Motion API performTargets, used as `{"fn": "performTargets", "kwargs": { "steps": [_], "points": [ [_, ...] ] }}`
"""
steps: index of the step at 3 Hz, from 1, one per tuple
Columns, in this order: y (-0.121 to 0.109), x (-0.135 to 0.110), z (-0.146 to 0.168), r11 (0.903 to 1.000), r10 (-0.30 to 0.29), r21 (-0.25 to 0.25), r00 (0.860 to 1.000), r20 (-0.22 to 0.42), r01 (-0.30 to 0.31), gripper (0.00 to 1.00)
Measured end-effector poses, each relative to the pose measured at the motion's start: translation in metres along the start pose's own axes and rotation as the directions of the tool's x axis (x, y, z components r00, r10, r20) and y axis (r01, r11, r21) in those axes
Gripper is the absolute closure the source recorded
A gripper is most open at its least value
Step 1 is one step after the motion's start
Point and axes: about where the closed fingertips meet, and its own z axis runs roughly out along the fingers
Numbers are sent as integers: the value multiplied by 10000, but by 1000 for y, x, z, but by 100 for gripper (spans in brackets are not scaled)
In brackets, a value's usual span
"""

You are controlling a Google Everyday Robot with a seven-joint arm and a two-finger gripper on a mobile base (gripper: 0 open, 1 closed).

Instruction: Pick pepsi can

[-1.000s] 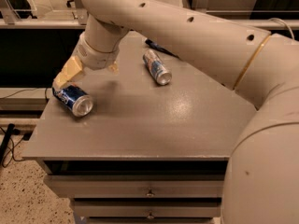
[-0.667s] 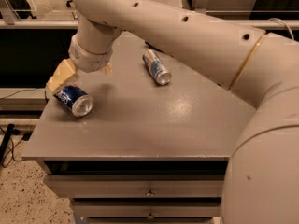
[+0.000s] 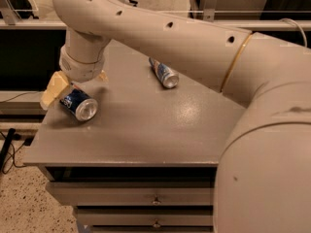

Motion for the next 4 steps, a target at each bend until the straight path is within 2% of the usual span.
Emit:
{"fn": "performTargets", "kwargs": {
  "steps": [1, 2, 3, 4],
  "points": [
    [-1, 1, 12, 9990, -154, 424, 9992, -357, 169, 16],
    [-3, 3, 16, 9971, -163, 733, 9984, -544, 203, 40],
    [-14, 0, -7, 9945, -216, 1023, 9997, 66, 208, 71],
    [-39, -3, -53, 9918, -756, 1151, 9819, 1739, 560, 99]
  ]
}}
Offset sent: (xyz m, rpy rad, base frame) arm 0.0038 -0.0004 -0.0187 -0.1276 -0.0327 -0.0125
